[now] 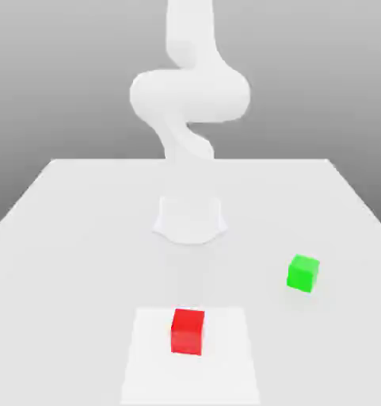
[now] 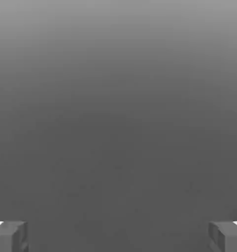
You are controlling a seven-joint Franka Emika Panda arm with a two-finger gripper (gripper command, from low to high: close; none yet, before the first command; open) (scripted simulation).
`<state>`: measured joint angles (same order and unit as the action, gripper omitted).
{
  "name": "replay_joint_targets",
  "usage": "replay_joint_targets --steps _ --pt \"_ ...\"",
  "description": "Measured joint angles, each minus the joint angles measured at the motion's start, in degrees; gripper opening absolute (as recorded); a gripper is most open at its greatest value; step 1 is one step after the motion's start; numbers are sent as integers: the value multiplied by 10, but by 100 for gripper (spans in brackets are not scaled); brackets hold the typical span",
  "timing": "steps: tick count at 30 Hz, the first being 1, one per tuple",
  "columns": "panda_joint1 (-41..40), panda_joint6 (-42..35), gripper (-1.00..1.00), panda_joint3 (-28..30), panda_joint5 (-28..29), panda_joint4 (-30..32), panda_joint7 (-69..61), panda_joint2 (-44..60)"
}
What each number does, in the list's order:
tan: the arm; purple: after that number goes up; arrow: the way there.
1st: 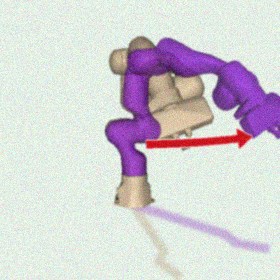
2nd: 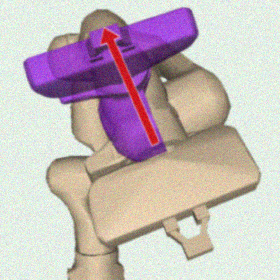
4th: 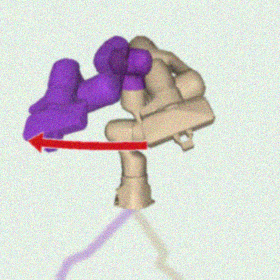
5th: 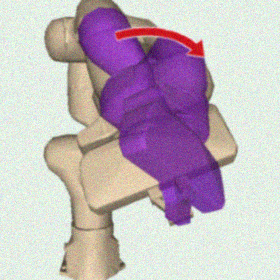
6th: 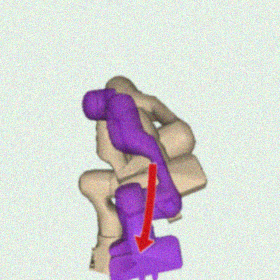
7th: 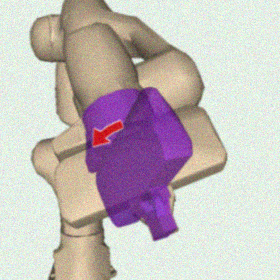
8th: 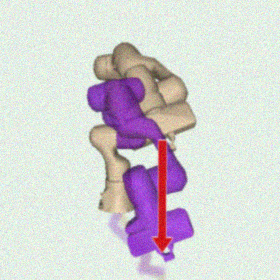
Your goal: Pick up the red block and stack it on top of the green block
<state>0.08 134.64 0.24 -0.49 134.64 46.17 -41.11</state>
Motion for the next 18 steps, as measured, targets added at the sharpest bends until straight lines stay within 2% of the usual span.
replay_joint_targets --steps 11,18 --pt "4 141 0 4 -15 138 23 238" --pt "-3 228 0 -1 -3 223 52 383"
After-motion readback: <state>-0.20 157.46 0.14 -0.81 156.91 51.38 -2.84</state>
